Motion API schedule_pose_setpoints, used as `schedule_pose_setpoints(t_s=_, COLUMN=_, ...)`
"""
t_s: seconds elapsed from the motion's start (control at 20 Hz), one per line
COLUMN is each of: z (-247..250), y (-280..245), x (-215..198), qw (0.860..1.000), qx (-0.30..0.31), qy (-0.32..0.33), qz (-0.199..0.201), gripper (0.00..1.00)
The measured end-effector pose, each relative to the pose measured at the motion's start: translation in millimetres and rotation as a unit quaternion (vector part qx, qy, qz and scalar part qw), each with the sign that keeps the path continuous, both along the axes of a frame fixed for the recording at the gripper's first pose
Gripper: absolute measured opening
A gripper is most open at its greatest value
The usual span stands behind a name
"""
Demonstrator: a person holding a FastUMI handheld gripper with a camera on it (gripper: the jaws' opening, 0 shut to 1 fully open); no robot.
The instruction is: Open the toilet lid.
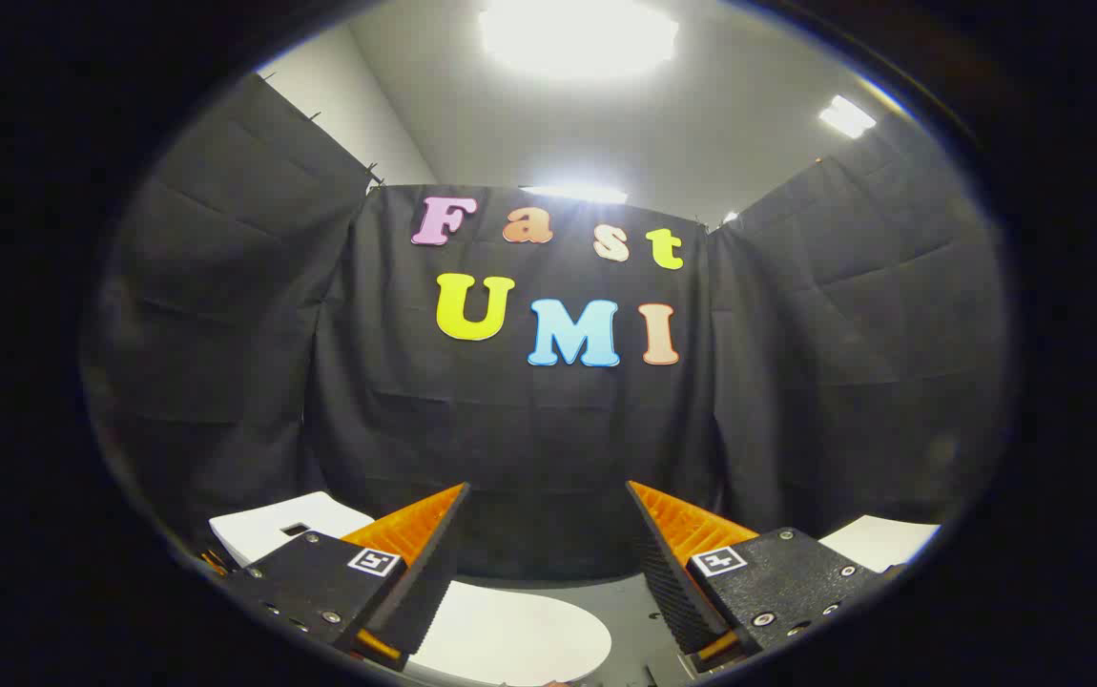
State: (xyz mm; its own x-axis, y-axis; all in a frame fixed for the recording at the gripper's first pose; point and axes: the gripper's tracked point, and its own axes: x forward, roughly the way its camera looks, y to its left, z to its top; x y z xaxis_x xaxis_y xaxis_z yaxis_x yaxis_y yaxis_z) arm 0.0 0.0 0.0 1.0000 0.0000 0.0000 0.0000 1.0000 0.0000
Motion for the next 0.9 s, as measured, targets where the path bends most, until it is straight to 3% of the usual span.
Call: schedule_pose_setpoints(t_s=0.9, z=-2.7, y=-3.9, x=0.9, qw=0.999, qx=0.048, qy=0.005, qz=0.006, gripper=0.95)
